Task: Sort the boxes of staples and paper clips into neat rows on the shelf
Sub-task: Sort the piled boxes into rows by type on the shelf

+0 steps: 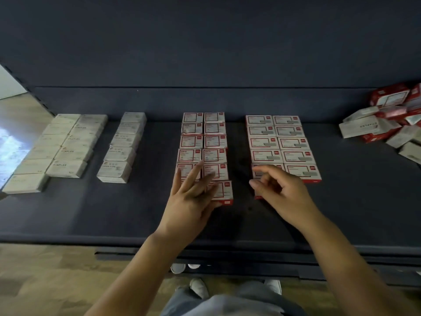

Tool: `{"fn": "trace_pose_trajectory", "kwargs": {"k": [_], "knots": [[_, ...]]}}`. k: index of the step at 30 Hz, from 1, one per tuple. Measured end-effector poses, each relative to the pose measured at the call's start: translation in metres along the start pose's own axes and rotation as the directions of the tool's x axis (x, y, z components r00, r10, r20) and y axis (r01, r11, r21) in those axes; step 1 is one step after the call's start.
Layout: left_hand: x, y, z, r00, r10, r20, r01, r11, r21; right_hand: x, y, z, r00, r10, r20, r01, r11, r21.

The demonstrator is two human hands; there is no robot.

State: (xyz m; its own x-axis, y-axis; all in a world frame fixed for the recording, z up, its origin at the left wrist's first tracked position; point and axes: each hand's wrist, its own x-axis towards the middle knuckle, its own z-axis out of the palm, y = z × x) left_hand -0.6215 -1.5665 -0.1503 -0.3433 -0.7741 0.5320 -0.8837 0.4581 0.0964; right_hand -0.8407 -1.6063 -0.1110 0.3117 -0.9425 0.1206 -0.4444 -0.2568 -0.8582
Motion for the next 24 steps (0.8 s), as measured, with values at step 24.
{"fn": "trace_pose_trajectory", "kwargs": {"k": [24], "knots": [[-0.001,-0.010,-0.003,0.994,-0.076,0.079,0.086,0.987,-0.138,0.000,-0.018,0.050,0.976,-0.193,-0.097,0.130,0.884,-0.450]]}}
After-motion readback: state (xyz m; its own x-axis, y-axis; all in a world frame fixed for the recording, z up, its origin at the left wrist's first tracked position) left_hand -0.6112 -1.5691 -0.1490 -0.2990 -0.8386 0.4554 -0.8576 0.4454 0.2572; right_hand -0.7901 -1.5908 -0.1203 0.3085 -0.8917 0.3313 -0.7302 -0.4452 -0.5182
